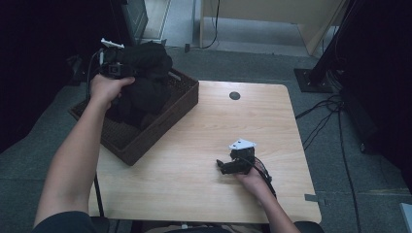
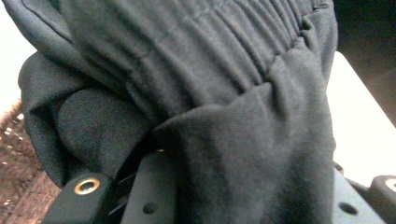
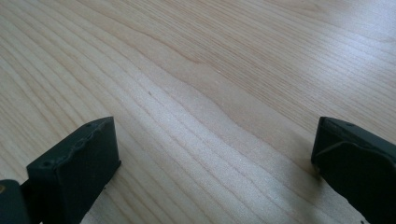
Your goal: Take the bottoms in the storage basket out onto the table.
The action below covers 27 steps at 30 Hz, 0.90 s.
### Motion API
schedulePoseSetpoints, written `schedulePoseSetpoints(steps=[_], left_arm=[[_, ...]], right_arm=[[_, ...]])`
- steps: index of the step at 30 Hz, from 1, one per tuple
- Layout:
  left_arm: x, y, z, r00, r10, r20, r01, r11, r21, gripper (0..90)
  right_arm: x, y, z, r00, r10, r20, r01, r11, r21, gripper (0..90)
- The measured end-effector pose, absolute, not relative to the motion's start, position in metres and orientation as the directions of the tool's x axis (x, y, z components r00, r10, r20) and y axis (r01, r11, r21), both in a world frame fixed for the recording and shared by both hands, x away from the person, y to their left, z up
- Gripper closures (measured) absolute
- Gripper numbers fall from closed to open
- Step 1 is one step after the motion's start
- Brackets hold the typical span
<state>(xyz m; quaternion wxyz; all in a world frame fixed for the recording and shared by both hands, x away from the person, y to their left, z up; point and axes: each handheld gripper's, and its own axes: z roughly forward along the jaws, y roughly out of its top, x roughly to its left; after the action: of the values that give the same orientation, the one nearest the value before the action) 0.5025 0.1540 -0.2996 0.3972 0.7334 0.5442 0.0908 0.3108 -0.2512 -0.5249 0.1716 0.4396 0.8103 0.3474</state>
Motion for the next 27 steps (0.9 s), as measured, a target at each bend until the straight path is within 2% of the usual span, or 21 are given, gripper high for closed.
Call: schedulePoseSetpoints(steps=[4,10,22,27], left_arm=[[0.491,0.148,-0.268,0.412,0.868,-0.277,0.705,-0.111,0.701,69.6],[0.475,0.133,-0.238,0.445,0.846,-0.294,0.68,-0.106,0.725,69.5],[0.444,0.083,-0.229,0.534,0.78,-0.326,0.671,-0.157,0.725,69.4],[0.432,0.053,-0.237,0.586,0.745,-0.32,0.656,-0.203,0.727,69.1]], right_arm=[[0.311,-0.251,-0.525,-0.558,0.83,0.026,0.592,0.375,0.714,0.4],[0.312,-0.251,-0.525,-0.561,0.827,0.024,0.589,0.378,0.714,0.4],[0.313,-0.251,-0.524,-0.566,0.824,0.027,0.597,0.387,0.703,0.7],[0.314,-0.254,-0.521,-0.553,0.831,0.053,0.607,0.359,0.709,6.2]])
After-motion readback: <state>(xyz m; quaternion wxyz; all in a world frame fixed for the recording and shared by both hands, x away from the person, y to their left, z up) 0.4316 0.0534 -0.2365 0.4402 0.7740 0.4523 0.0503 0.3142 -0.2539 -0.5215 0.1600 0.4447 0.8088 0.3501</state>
